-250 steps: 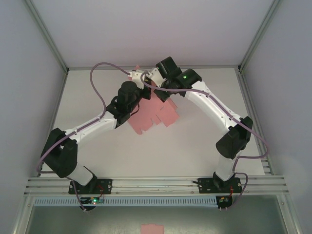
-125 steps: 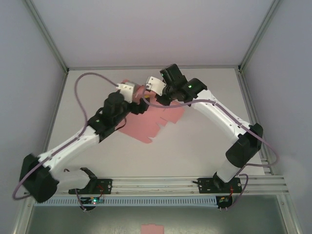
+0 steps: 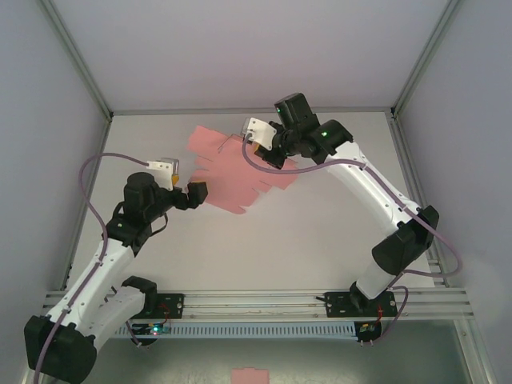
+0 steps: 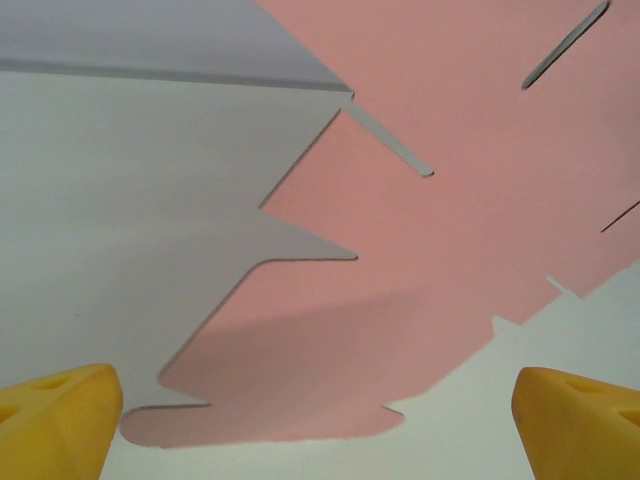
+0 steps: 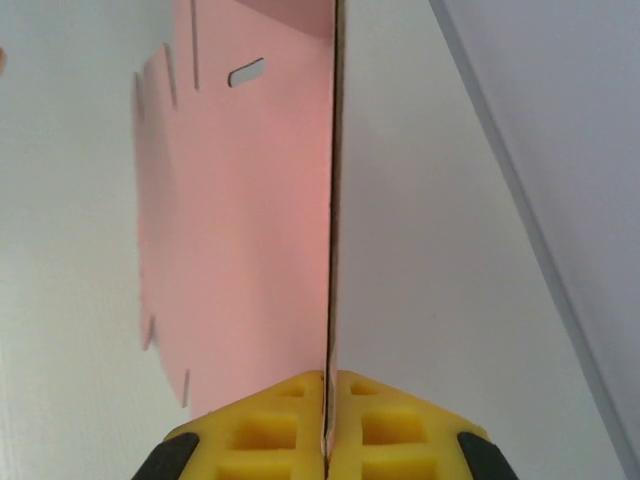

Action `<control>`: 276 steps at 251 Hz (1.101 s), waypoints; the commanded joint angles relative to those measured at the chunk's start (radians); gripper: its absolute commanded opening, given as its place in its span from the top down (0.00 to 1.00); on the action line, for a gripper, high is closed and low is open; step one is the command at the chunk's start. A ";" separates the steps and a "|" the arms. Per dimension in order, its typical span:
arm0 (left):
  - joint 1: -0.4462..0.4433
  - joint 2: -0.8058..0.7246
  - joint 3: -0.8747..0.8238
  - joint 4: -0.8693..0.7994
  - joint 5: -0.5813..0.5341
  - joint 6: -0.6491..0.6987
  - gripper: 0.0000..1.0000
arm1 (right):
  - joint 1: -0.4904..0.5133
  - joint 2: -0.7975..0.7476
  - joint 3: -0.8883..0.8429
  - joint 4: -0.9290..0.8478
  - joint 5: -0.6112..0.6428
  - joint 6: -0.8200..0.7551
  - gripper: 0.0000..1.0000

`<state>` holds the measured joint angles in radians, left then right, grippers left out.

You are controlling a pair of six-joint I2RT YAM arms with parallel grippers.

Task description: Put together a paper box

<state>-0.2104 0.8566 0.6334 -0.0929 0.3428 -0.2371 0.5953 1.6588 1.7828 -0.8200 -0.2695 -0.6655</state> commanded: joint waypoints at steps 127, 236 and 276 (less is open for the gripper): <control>0.203 0.222 0.133 0.008 0.610 0.347 0.09 | -0.055 0.128 0.211 -0.259 -0.249 -0.058 1.00; 0.203 0.271 0.140 0.106 0.675 0.351 0.44 | -0.063 0.209 0.329 -0.354 -0.276 -0.052 1.00; 0.200 0.271 0.131 0.096 0.670 0.340 0.54 | -0.066 0.210 0.343 -0.323 -0.287 0.007 1.00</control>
<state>-0.0128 1.1252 0.7467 -0.0181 0.9806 0.0986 0.5385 1.8629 2.0857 -1.1538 -0.5140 -0.7094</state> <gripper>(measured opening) 0.468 0.052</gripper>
